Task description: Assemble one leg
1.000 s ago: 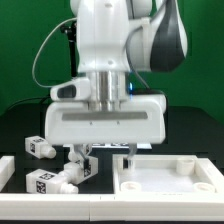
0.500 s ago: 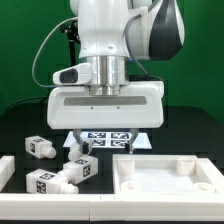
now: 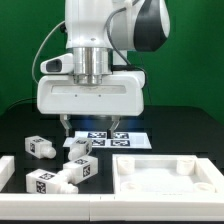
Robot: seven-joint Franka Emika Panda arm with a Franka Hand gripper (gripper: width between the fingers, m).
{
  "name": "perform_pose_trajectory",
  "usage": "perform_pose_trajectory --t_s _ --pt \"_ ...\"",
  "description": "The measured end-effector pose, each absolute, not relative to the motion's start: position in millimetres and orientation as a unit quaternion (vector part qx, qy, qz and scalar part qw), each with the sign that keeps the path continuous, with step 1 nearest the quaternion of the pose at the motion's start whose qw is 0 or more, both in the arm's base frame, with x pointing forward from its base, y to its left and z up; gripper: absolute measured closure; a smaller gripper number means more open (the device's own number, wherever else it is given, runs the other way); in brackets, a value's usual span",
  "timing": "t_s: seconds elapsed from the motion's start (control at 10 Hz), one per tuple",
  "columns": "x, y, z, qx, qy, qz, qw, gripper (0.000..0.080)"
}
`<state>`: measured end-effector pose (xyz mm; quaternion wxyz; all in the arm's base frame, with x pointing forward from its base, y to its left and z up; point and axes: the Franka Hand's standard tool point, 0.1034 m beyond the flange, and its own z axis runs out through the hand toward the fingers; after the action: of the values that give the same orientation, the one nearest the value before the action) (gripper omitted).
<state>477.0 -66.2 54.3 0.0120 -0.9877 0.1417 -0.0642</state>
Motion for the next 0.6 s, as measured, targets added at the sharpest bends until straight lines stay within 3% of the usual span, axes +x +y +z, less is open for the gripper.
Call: perform_pose_trajectory --t_s 0.4,0.6 --pt "474 -71 46.2 -0.985 0.16 -0.056 0.014 0.0151" --pt "451 -79 33.3 -0.982 0.188 -0.028 0.015 0.0151"
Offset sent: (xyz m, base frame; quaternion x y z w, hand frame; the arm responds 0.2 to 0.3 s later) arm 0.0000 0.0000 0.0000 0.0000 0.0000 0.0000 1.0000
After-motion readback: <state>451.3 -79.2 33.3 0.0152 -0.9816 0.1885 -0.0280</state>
